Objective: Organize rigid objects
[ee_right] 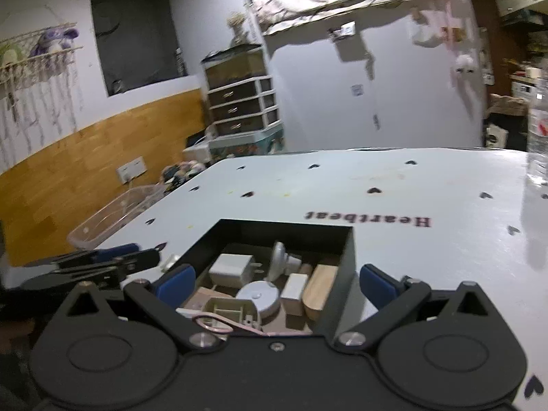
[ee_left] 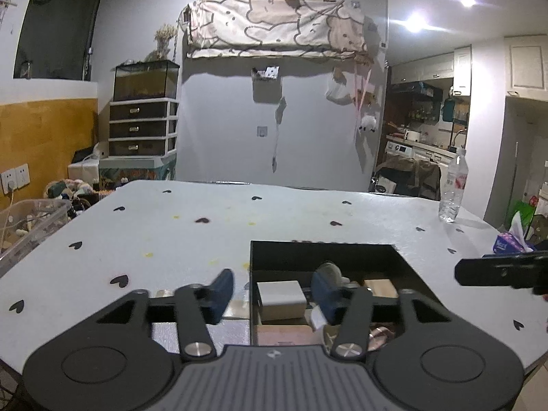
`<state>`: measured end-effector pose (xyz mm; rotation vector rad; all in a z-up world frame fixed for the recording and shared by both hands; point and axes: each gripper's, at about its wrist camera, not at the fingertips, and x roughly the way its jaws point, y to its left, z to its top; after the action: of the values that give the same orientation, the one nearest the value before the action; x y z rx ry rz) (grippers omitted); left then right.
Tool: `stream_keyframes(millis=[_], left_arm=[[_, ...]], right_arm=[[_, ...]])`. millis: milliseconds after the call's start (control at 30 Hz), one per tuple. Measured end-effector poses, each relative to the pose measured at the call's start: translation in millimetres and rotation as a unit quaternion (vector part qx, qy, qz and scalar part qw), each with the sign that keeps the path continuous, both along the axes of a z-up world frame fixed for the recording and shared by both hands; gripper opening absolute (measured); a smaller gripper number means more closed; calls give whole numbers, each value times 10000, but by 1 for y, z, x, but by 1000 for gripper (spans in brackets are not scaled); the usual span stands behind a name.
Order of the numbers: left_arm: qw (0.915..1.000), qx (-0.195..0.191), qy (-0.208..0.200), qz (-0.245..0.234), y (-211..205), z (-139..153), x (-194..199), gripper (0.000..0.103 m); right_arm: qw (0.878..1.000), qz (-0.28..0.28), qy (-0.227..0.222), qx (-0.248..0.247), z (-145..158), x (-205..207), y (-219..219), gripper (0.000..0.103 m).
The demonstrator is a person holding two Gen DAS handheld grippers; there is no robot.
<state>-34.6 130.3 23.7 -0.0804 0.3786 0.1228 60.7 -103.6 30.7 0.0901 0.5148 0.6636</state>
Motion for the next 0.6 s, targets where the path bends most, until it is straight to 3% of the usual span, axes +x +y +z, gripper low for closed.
stream_keyframes(millis=[100,400,600], left_arm=[[9999,76,-67,30,-7,2,-8,75],[9998,68,-143,107,-24,8,-32,98],[9993,155,-277,175,-35,9,-43,103]], right_arm=[[9998,-141,-84,-113,-4,-8,-3,103],[9981,-538,-160,-252,-11,-32,-16,103],[9943,-873,-249,-553,-19,-42,-19,103]])
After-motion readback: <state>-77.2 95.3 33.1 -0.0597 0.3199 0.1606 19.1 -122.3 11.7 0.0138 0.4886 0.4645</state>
